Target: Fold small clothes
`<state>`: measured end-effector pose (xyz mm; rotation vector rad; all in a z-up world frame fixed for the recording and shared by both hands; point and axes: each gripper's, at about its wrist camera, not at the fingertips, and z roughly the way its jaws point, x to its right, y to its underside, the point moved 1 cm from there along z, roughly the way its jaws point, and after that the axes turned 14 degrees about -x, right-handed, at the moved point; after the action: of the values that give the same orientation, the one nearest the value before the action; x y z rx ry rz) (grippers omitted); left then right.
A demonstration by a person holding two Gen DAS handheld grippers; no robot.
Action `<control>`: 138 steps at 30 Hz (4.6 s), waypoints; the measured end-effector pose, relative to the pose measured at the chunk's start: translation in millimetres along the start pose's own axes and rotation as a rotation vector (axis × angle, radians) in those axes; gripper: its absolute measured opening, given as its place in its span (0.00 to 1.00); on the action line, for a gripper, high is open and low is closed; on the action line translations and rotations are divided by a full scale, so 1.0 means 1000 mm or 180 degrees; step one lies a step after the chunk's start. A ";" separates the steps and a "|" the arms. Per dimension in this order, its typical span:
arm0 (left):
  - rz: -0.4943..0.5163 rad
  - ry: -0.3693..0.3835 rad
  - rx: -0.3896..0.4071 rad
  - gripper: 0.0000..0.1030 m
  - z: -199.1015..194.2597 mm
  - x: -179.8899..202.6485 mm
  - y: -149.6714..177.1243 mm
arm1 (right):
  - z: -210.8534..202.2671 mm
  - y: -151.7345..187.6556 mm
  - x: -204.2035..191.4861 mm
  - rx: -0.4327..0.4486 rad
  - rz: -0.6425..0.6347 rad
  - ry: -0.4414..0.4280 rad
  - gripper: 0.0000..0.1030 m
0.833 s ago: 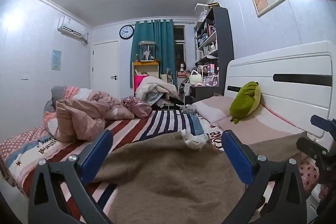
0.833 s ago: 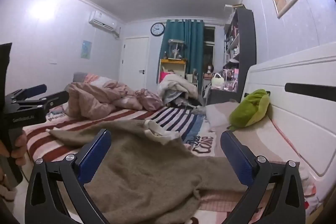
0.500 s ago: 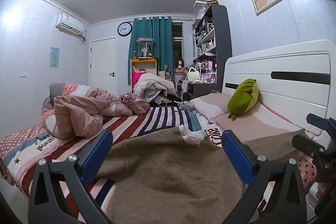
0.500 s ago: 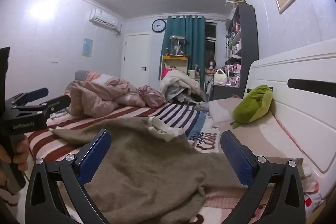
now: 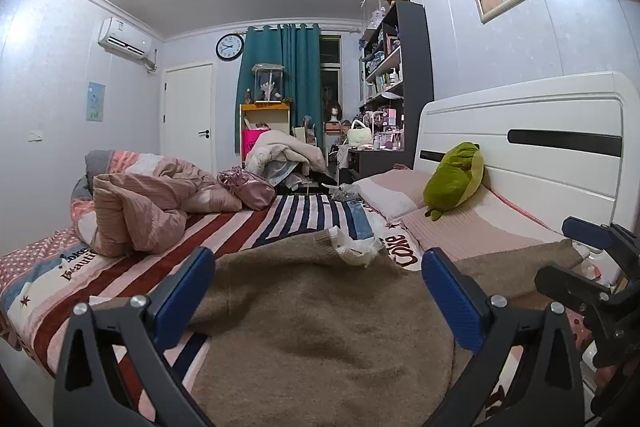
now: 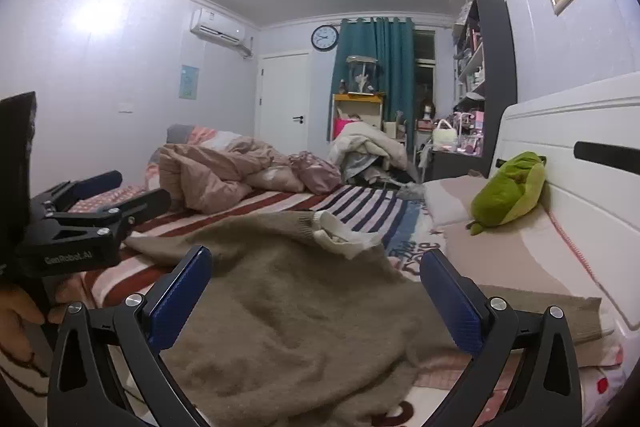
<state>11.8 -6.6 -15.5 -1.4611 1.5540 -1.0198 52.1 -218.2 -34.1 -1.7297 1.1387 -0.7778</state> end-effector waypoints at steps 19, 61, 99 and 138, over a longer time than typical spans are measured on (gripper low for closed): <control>0.0008 0.0033 -0.0036 0.99 -0.002 0.002 0.002 | 0.002 0.001 -0.002 -0.0009 0.0035 -0.0037 1.00; -0.0034 0.0129 -0.0167 0.99 0.018 -0.011 0.008 | 0.010 0.007 0.001 -0.0201 0.0130 -0.0186 1.00; -0.2626 0.0115 -0.1093 0.71 0.307 -0.372 0.145 | 0.273 0.044 0.029 -0.1406 0.0344 -0.0433 0.23; -0.0688 0.0624 -0.1306 0.71 0.144 -0.157 0.082 | 0.188 0.014 -0.038 -0.1147 -0.0161 -0.1033 0.57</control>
<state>121.3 144.6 -146.7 -1.8887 1.8557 -1.0322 193.3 -122.4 -123.1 -2.0983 1.0568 -0.3116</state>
